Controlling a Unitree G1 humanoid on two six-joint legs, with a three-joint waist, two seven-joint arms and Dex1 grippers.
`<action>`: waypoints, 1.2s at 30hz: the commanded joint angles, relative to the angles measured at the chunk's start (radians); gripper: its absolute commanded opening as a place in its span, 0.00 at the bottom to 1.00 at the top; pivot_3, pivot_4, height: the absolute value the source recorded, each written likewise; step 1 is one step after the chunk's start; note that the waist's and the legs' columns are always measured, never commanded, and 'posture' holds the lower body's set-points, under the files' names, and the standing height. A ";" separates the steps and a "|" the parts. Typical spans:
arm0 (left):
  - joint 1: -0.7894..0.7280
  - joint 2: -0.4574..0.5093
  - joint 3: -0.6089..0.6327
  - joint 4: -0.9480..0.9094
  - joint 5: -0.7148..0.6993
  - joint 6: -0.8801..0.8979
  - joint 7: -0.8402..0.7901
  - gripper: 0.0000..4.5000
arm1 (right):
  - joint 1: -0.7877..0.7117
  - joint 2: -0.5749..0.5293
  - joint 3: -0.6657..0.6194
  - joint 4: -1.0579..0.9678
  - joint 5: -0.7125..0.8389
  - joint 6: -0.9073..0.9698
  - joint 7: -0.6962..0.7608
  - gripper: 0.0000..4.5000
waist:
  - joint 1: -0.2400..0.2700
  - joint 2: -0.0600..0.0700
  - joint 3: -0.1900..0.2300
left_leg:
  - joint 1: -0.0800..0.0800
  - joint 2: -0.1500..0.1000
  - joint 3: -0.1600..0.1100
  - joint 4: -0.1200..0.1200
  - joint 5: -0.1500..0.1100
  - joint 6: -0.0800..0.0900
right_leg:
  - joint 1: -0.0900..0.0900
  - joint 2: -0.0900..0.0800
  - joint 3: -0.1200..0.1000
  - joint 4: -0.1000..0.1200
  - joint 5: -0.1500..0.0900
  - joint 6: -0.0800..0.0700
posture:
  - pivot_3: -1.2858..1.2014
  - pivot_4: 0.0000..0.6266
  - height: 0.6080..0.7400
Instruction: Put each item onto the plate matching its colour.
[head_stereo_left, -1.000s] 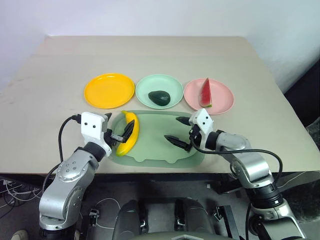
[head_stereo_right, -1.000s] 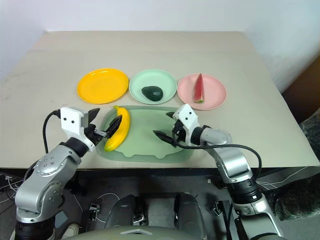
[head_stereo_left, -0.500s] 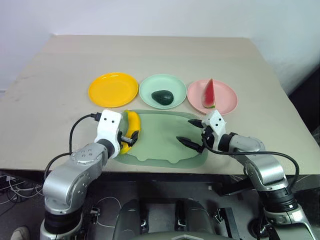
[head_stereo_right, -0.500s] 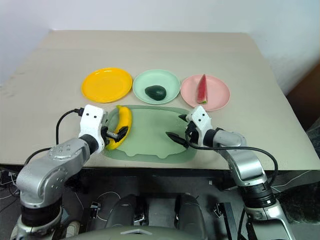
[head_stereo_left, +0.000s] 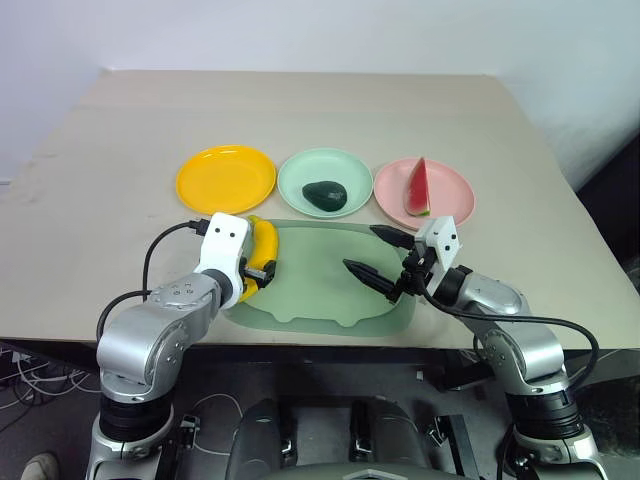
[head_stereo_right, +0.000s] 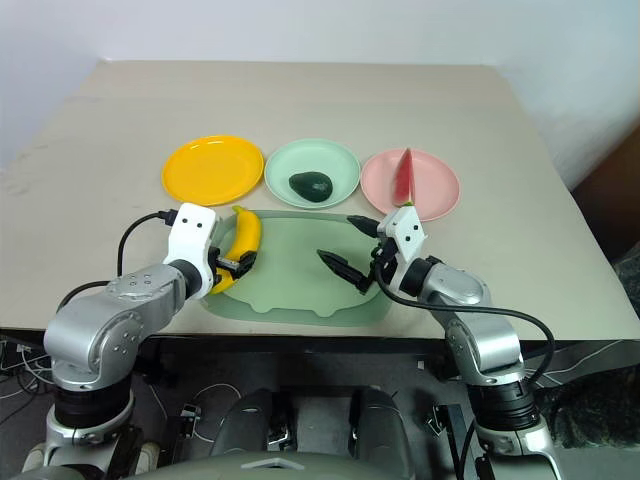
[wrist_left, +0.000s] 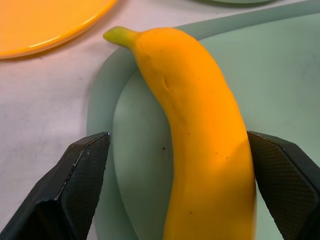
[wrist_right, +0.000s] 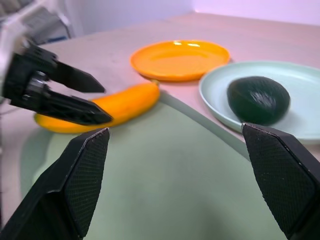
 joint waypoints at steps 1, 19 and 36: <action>-0.016 0.019 -0.017 -0.029 0.032 -0.020 0.002 0.72 | -0.005 -0.011 0.008 -0.017 -0.002 -0.054 0.028 1.00 | 0.000 0.000 0.000 | 0.000 0.000 0.000 0.000 0.000 0.000 | 0.000 0.000 0.000 0.000 0.000 0.000 | 0.52 0.24 0.66; -0.142 -0.040 0.009 0.130 0.139 -0.345 0.018 0.38 | -0.095 0.003 0.036 0.202 -0.069 -0.207 0.093 1.00 | 0.001 0.000 0.000 | 0.000 0.000 0.000 0.001 0.000 0.000 | 0.001 0.000 0.000 0.000 0.000 0.000 | 0.52 0.24 0.66; -0.674 -0.031 0.195 1.294 0.219 -0.884 0.106 0.38 | -0.211 0.099 0.061 0.275 -0.129 -0.221 -0.004 1.00 | -0.005 -0.001 0.001 | 0.000 0.000 0.002 0.001 0.000 0.000 | 0.000 0.000 -0.001 0.001 0.000 0.000 | 0.52 0.24 0.66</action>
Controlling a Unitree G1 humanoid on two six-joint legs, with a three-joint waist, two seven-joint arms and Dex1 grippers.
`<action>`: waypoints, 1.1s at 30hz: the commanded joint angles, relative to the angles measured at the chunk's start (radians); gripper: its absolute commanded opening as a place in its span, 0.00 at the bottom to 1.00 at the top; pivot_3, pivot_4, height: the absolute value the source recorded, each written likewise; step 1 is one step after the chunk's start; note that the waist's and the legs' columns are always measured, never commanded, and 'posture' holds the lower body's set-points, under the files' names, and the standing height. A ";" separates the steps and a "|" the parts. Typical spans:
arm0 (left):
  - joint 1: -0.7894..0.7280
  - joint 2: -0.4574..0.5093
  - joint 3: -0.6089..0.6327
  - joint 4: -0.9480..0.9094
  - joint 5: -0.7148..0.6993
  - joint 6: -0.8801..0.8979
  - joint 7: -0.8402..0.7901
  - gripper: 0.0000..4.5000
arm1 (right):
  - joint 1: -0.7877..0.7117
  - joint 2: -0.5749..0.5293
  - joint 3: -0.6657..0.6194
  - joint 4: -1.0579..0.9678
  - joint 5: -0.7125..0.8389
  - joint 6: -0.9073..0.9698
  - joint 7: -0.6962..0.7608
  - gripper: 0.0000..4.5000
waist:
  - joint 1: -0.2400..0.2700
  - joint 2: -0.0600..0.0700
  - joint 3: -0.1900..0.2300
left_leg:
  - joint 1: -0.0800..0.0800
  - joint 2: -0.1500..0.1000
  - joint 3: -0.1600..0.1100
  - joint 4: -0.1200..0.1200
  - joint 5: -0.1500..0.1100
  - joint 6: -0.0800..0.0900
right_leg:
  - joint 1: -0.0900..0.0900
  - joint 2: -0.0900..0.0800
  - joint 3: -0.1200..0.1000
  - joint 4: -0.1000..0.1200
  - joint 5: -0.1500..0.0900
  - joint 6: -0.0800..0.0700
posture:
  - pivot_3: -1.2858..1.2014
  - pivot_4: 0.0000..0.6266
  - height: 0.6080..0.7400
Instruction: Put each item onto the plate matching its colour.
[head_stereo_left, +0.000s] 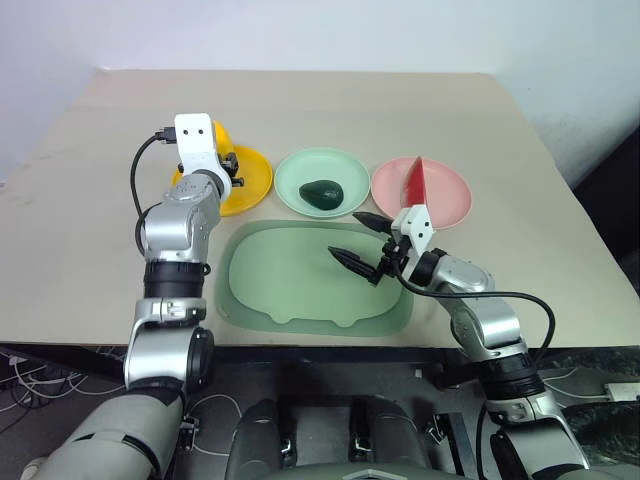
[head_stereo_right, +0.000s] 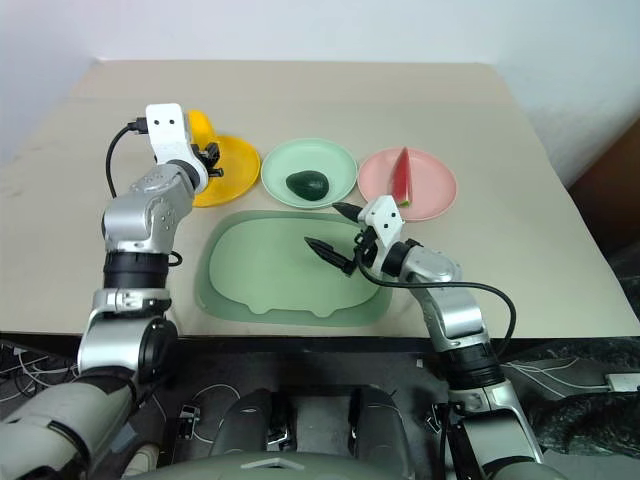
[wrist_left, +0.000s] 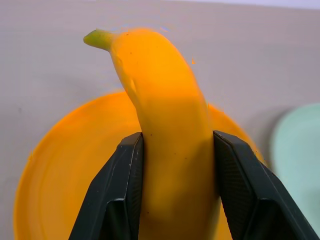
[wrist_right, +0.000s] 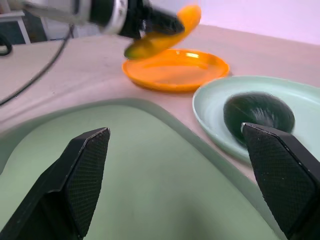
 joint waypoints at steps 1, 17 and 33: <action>-0.065 0.026 0.030 0.127 0.014 -0.089 0.012 0.38 | -0.018 -0.002 -0.007 -0.043 -0.003 0.006 -0.018 1.00 | 0.002 0.000 0.000 | 0.000 0.000 0.000 0.000 0.000 0.000 | 0.000 0.000 0.000 0.000 0.000 0.000 | 0.52 0.24 0.66; 0.087 0.061 -0.098 -0.033 0.048 -0.297 -0.223 0.99 | -0.011 -0.025 -0.010 -0.118 -0.019 0.066 -0.058 1.00 | -0.004 0.000 0.000 | -0.001 0.000 0.003 0.000 0.000 0.000 | -0.002 0.000 0.000 0.001 0.000 0.000 | 0.52 0.24 0.66; 0.734 0.254 -0.037 -0.837 -0.373 -0.221 -0.825 0.99 | 0.021 -0.064 -0.050 -0.173 0.019 0.074 -0.039 1.00 | -0.002 0.001 0.000 | 0.000 0.001 0.000 0.001 0.000 0.000 | -0.002 0.000 0.002 0.002 0.000 0.000 | 0.52 0.24 0.66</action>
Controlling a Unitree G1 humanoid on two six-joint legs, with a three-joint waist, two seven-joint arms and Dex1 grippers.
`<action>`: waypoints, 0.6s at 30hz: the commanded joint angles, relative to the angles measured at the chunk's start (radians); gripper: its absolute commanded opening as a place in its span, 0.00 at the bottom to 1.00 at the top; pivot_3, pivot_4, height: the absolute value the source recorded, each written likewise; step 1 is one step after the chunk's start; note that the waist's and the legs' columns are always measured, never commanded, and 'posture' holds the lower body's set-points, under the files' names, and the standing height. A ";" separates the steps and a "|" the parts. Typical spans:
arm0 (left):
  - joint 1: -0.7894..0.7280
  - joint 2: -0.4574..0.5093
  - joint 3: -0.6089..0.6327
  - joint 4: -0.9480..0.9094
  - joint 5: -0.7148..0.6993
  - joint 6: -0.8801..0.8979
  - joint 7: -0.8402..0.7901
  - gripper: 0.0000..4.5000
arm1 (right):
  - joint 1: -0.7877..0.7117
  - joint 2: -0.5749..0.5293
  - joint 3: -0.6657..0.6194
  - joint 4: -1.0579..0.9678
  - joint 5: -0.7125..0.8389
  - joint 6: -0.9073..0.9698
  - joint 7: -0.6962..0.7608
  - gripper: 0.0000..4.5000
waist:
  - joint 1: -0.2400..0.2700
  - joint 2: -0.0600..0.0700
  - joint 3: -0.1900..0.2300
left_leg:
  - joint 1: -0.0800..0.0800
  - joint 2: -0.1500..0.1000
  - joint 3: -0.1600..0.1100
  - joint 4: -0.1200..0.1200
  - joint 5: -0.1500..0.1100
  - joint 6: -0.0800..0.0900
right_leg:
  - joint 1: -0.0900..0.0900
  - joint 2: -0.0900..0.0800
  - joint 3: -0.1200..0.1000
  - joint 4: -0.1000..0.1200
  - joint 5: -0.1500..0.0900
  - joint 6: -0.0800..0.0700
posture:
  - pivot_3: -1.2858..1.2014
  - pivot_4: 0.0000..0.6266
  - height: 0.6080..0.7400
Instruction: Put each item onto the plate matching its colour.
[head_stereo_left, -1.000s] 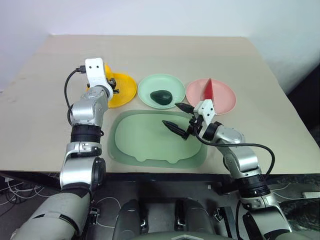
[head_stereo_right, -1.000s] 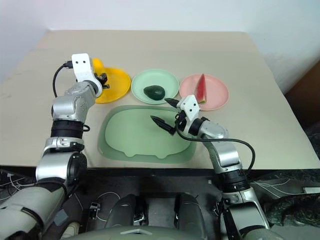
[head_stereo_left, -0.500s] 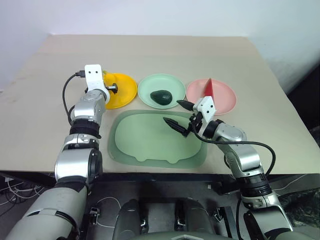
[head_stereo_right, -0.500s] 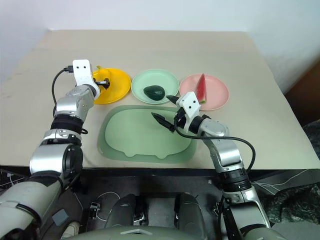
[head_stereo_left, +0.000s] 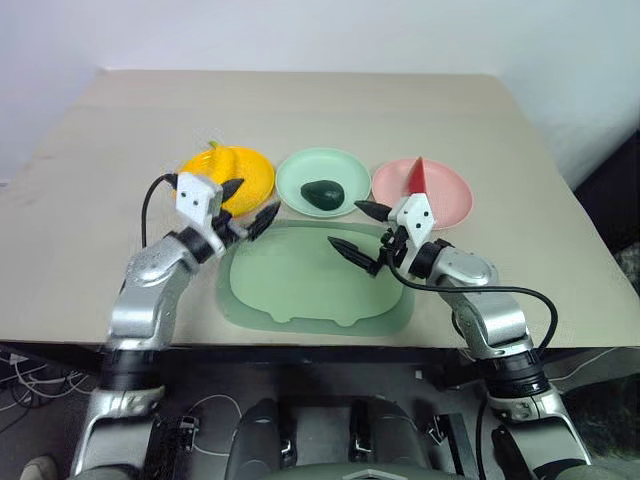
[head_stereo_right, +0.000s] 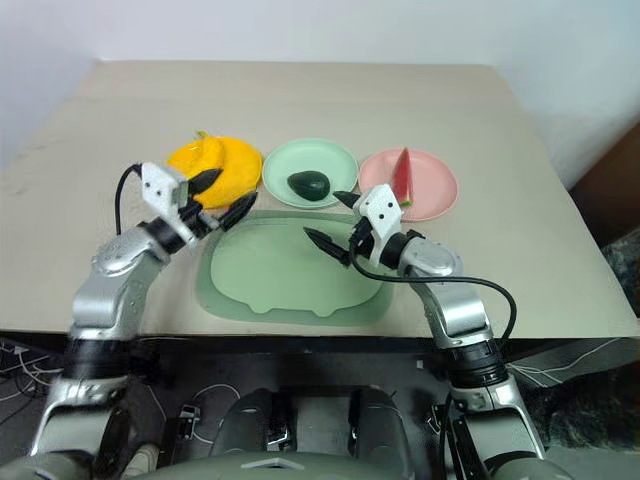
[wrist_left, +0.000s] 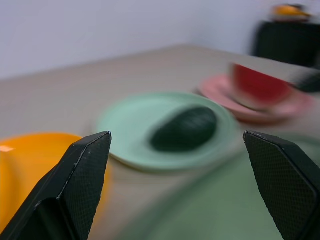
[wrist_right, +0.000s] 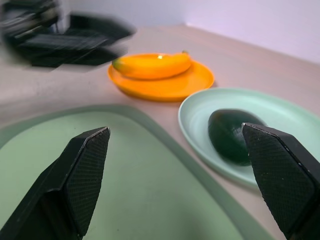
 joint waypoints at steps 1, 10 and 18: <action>0.042 0.060 0.090 -0.115 -0.100 0.061 -0.041 0.99 | 0.012 -0.026 -0.036 -0.050 0.028 -0.007 0.020 1.00 | 0.002 0.000 0.000 | 0.000 0.000 0.000 0.000 0.000 0.000 | 0.000 0.000 0.000 0.000 0.000 0.000 | 0.52 0.24 0.66; 0.182 0.164 0.143 -0.105 -0.062 -0.029 -0.140 0.99 | 0.103 -0.097 -0.035 -0.148 0.130 0.065 0.122 1.00 | 0.005 0.000 0.000 | 0.000 0.000 -0.001 -0.001 0.000 0.000 | 0.001 0.000 0.000 -0.002 0.000 0.000 | 0.52 0.24 0.66; 0.218 0.102 0.174 -0.064 -0.042 -0.172 -0.128 0.99 | 0.168 -0.120 -0.060 -0.174 0.181 0.098 0.136 1.00 | 0.006 0.000 0.000 | 0.000 0.000 -0.001 -0.002 -0.001 0.000 | 0.001 0.000 -0.001 -0.003 0.000 -0.001 | 0.52 0.24 0.66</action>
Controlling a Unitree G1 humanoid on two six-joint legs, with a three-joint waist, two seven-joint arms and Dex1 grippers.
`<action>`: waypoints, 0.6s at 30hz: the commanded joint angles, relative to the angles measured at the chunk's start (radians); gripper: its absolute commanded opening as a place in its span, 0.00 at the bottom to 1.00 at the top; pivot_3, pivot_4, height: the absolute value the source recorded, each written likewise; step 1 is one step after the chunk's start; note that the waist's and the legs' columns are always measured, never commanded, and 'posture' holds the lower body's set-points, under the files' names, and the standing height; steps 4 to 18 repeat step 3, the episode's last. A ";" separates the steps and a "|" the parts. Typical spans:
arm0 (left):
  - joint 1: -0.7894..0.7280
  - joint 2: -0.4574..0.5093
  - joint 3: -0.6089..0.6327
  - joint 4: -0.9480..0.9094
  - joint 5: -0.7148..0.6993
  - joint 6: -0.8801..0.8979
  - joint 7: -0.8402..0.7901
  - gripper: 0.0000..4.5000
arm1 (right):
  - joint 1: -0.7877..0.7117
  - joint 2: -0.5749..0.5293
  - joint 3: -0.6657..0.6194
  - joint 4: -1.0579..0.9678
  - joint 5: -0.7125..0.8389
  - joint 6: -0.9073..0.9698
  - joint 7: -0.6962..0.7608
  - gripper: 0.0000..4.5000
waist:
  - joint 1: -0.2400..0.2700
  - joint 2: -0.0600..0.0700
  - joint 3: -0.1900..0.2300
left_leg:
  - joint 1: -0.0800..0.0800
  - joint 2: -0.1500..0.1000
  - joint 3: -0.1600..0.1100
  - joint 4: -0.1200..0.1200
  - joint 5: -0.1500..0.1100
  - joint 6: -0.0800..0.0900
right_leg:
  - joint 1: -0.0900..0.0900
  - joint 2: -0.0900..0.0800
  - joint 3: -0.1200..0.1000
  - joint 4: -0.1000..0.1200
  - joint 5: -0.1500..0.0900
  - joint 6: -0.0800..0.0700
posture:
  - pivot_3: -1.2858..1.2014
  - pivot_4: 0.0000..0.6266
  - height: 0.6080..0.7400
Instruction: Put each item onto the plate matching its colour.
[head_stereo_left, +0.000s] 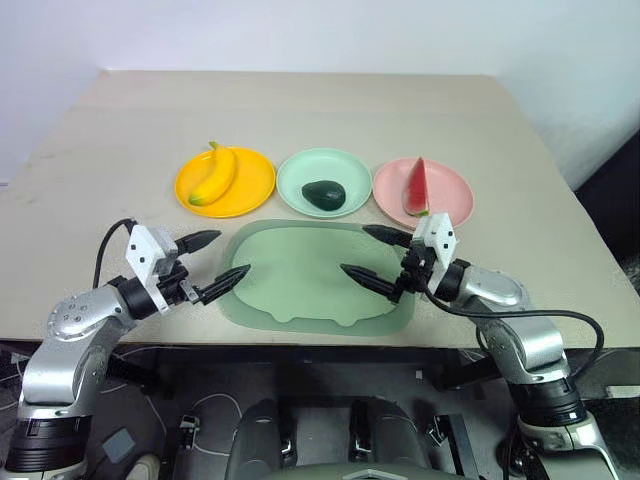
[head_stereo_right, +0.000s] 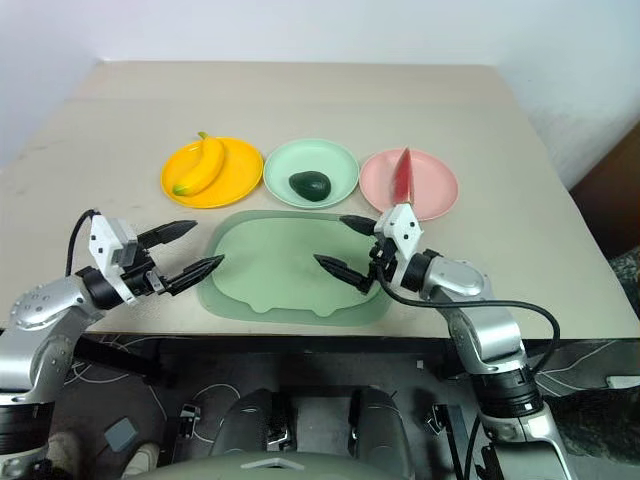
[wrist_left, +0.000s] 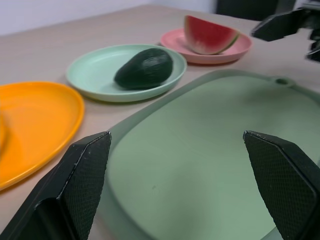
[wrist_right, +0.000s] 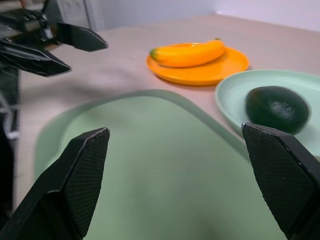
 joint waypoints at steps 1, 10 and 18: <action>0.010 -0.035 0.044 -0.015 -0.016 -0.070 0.017 0.99 | 0.015 -0.010 -0.035 -0.030 0.027 -0.009 0.006 1.00 | -0.001 0.000 0.000 | 0.000 0.000 0.000 0.000 0.000 0.000 | 0.000 0.000 0.000 0.000 0.000 0.000 | 0.52 0.24 0.66; 0.024 -0.055 0.050 -0.018 -0.014 -0.089 0.027 0.99 | 0.012 0.000 -0.042 -0.005 0.013 -0.026 -0.012 1.00 | -0.002 0.000 0.000 | 0.000 0.000 0.000 0.000 0.000 0.000 | 0.000 0.000 0.000 0.000 0.000 0.000 | 0.52 0.24 0.66; 0.024 -0.055 0.050 -0.018 -0.014 -0.089 0.027 0.99 | 0.012 0.000 -0.042 -0.005 0.013 -0.026 -0.012 1.00 | -0.002 0.000 0.000 | 0.000 0.000 0.000 0.000 0.000 0.000 | 0.000 0.000 0.000 0.000 0.000 0.000 | 0.52 0.24 0.66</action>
